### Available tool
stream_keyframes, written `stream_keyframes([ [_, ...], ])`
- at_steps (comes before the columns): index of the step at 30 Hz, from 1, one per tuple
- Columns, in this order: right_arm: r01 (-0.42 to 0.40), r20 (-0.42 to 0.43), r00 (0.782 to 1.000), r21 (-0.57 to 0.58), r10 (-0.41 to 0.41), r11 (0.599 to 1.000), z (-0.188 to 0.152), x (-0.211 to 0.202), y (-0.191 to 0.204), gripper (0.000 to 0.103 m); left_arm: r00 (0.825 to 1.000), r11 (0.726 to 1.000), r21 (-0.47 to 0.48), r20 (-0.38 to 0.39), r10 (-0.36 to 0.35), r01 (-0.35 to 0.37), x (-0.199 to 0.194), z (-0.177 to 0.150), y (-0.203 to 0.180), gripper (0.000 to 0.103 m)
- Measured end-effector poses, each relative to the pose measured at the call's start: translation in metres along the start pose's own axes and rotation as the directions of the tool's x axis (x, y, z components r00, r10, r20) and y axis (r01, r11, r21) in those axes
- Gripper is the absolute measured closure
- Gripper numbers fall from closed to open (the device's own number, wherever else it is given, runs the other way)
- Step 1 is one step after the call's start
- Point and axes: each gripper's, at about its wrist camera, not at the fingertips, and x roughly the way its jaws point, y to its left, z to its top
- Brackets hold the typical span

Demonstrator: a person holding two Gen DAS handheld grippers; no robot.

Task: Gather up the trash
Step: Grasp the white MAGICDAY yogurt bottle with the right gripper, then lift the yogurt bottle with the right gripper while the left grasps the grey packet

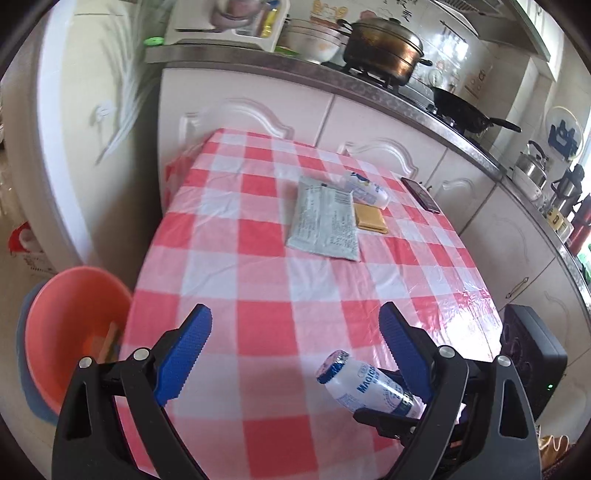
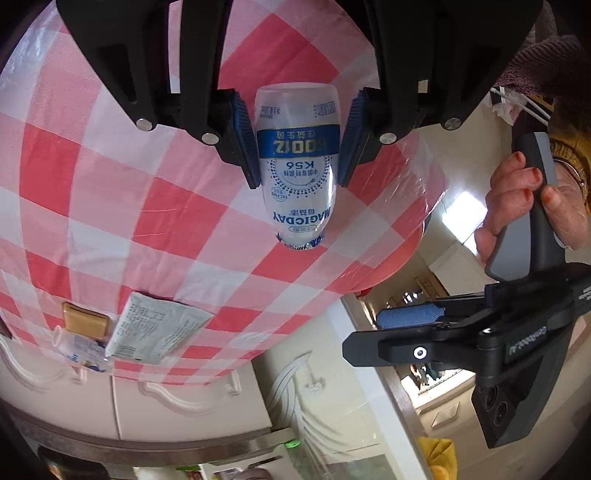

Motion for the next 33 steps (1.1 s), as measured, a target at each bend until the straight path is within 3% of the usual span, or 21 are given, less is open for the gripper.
stream_keyframes([
  [9, 0.052, 0.116, 0.99, 0.173, -0.073, 0.983, 0.002, -0.044, -0.069, 0.059, 0.995, 0.997, 0.048, -0.085, -0.056, 0.06, 0.093, 0.049, -0.035, 0.012],
  [16, 0.003, 0.158, 0.987, 0.231, -0.04, 0.973, -0.001, -0.06, -0.093, 0.059, 0.99, 0.992, 0.124, -0.143, 0.01, 0.008, 0.165, 0.084, -0.058, 0.012],
  [21, -0.014, 0.158, 0.987, 0.224, -0.022, 0.974, -0.001, -0.06, -0.091, 0.059, 0.985, 0.982, 0.183, -0.154, 0.074, -0.046, 0.19, 0.1, -0.061, 0.012],
  [28, -0.042, 0.167, 0.986, 0.225, 0.004, 0.973, -0.001, -0.061, -0.092, 0.059, 0.971, 0.969, 0.242, -0.21, 0.11, -0.058, 0.216, 0.107, -0.063, 0.012],
  [33, -0.049, 0.162, 0.987, 0.22, 0.013, 0.974, 0.0, -0.06, -0.092, 0.059, 0.963, 0.968, 0.235, -0.23, 0.139, -0.083, 0.228, 0.109, -0.059, 0.012],
])
